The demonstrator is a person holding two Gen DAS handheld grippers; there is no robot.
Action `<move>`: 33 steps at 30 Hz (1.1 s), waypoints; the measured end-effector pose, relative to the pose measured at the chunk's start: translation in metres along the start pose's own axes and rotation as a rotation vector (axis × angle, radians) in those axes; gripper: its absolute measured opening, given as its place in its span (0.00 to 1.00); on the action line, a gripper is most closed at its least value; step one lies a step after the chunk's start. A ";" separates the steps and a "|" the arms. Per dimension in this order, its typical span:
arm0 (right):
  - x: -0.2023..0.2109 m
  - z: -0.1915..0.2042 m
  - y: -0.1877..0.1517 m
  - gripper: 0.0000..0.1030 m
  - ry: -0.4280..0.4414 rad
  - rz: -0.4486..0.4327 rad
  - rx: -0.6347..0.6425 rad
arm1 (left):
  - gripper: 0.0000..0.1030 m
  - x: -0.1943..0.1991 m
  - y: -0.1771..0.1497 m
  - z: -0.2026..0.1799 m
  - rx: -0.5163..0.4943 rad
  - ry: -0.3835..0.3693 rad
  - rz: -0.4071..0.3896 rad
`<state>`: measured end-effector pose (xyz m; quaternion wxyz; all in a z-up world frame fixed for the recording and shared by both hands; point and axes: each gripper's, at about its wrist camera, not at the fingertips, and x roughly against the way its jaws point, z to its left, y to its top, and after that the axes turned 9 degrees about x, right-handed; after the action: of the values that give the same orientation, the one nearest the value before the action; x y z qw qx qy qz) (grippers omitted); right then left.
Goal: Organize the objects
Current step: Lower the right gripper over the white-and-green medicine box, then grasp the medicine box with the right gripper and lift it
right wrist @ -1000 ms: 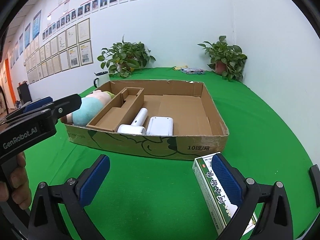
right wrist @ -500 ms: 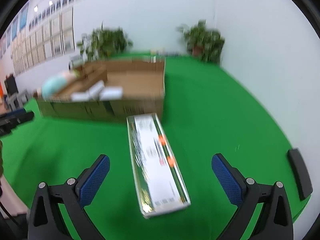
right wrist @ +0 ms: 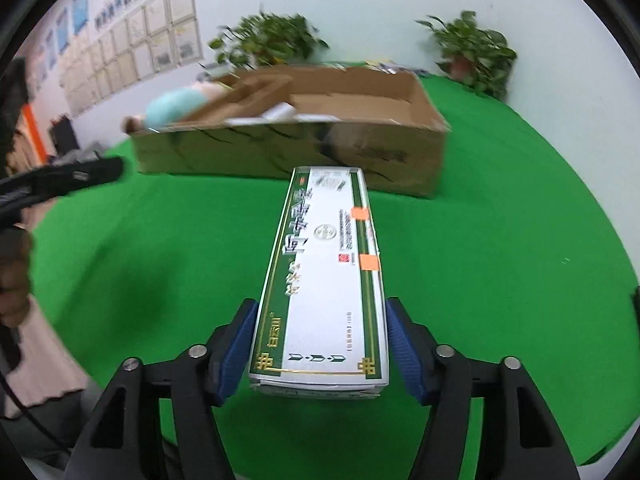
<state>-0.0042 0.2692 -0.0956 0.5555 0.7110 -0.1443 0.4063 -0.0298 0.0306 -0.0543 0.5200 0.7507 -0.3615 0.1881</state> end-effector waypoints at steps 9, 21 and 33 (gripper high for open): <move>-0.005 0.035 0.005 0.99 0.046 -0.015 0.077 | 0.78 -0.067 -0.008 -0.011 0.174 -0.336 0.287; -0.018 0.028 0.000 0.93 0.036 0.025 0.020 | 0.68 -0.112 -0.031 -0.040 0.230 -0.464 0.444; -0.019 0.025 -0.009 0.63 0.091 0.056 -0.061 | 0.48 -0.102 -0.047 -0.029 0.299 -0.439 0.448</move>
<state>0.0008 0.2448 -0.1167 0.5715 0.6701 -0.1510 0.4489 -0.0605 0.1016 -0.1401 0.2597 0.7432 -0.5890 0.1827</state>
